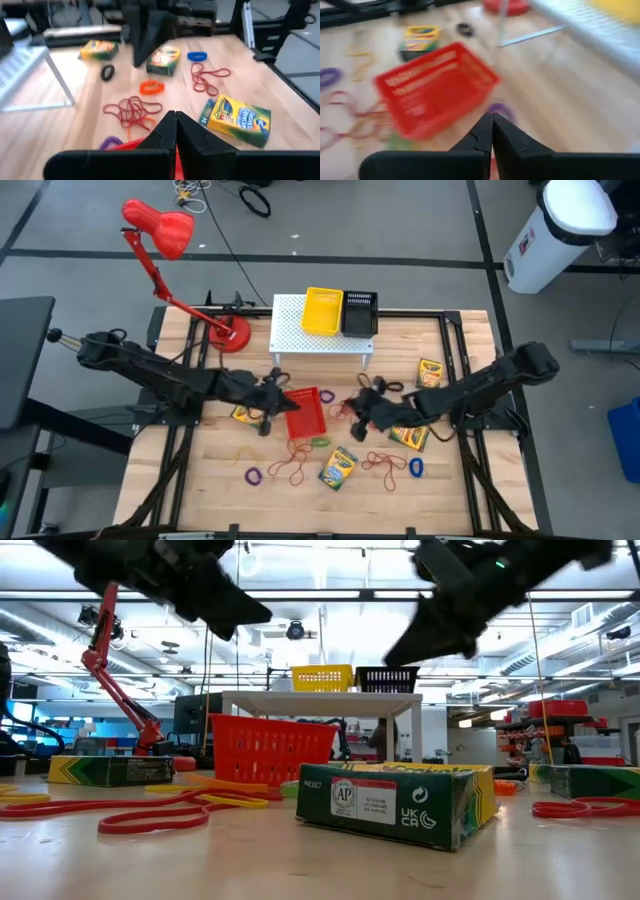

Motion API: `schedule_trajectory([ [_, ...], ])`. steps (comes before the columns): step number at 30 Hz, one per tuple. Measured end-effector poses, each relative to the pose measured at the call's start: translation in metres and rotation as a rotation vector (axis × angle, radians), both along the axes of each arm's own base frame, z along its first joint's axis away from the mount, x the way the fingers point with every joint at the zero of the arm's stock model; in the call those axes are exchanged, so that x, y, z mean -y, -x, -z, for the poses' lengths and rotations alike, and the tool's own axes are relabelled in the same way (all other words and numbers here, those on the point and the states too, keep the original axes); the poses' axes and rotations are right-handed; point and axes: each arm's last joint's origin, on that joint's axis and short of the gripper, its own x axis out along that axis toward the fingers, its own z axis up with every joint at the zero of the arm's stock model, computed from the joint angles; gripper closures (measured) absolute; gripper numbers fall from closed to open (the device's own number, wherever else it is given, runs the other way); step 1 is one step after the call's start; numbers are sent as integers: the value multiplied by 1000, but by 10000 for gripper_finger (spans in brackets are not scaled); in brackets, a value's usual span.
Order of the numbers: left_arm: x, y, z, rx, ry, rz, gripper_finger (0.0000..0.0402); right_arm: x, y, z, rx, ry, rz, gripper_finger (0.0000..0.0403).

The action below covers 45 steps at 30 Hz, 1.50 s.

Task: Pick & Place Office Desk Supplies
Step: Put the red bin on the shelf

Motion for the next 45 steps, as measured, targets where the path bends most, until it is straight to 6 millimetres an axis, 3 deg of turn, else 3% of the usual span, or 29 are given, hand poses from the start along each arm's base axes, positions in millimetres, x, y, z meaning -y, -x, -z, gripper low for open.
schedule_trajectory([
  [4, 12, -16, 2, -99, 24, -19, 394, 16, 18, 11, 10, 76, 63, 385],
  [7, 21, -29, 6, -212, 32, -43, 381, 26, 25, 14, 33, 31, 55, 397],
  [20, 60, -84, 9, -577, 6, -171, 297, 27, 32, 16, 37, 35, 23, 395],
  [31, 79, -106, 43, -722, -79, -175, 243, 27, 32, 17, 24, 35, 18, 399],
  [36, 77, -104, 47, -760, -110, -199, 269, 27, 32, 17, 27, 34, 19, 391],
  [45, 76, -99, 45, -794, -173, -163, 386, 28, 32, 17, 25, 41, 28, 399],
])
